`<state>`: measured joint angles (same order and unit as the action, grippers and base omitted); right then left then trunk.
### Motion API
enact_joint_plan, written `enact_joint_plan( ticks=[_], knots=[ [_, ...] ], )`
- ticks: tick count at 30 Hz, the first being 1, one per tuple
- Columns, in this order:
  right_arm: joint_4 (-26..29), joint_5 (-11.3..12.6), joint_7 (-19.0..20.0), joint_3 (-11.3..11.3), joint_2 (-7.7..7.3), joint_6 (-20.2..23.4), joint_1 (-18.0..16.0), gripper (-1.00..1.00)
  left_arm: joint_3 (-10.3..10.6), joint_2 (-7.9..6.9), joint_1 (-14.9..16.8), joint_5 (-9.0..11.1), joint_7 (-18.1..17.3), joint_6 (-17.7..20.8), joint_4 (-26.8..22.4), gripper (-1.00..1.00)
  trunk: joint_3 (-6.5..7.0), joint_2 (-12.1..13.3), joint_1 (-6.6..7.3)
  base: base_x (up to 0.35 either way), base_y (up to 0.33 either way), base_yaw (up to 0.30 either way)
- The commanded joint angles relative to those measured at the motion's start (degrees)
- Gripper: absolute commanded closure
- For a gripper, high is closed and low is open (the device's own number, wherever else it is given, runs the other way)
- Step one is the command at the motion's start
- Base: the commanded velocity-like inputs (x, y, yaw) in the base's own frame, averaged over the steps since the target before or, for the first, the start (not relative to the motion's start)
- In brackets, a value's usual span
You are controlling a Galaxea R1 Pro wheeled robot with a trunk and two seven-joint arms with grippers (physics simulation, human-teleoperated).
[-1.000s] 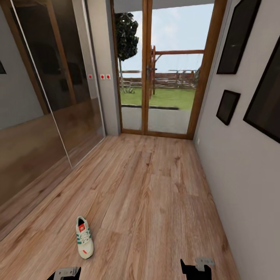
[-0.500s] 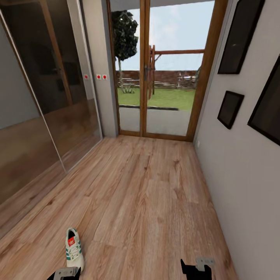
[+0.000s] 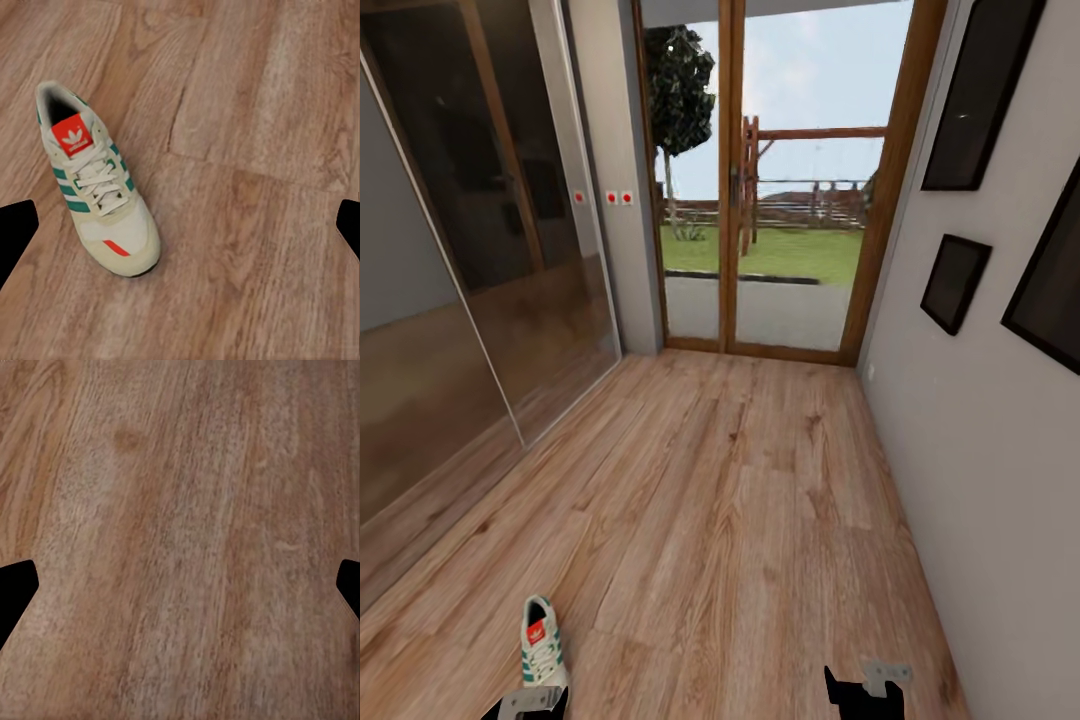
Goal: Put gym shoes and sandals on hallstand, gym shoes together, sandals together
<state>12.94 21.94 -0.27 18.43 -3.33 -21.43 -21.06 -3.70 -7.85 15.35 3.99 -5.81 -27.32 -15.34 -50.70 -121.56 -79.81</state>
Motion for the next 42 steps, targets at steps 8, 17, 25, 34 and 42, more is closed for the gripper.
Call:
enact_joint_plan(
  ticks=[8,17,25,34,42],
  knots=[
    [-0.02,0.61,-0.02,0.47,-0.03,-0.19,-0.03,-1.00,-0.34,0.03,0.03,0.41,-0.61,-0.02,0.05,-1.00,-0.05,-0.02,-0.01,0.219,-0.147,0.000],
    [-0.02,0.59,-0.04,0.48,-0.01,-0.19,-0.03,-1.00,-0.34,0.00,0.03,0.44,-0.61,-0.06,0.05,-1.00,-0.05,-0.02,-0.01,0.174,-0.114,0.000],
    [-0.02,0.57,-0.03,0.47,-0.05,-0.19,-0.03,-1.00,-0.34,-0.01,0.03,0.49,-0.60,-0.05,0.05,-1.00,-0.05,-0.02,-0.01,0.086,-0.016,0.000],
    [-0.02,0.64,-0.04,0.49,-0.04,-0.19,-0.03,-1.00,-0.34,0.02,0.03,0.49,-0.61,-0.02,0.05,-1.00,-0.05,-0.02,-0.01,0.308,-0.001,0.000],
    [-0.02,0.63,-0.07,0.47,-0.04,-0.19,-0.03,-1.00,-0.34,-0.01,0.03,0.49,-0.61,-0.03,0.05,-1.00,-0.05,-0.02,-0.01,0.337,0.000,0.000]
  ],
)
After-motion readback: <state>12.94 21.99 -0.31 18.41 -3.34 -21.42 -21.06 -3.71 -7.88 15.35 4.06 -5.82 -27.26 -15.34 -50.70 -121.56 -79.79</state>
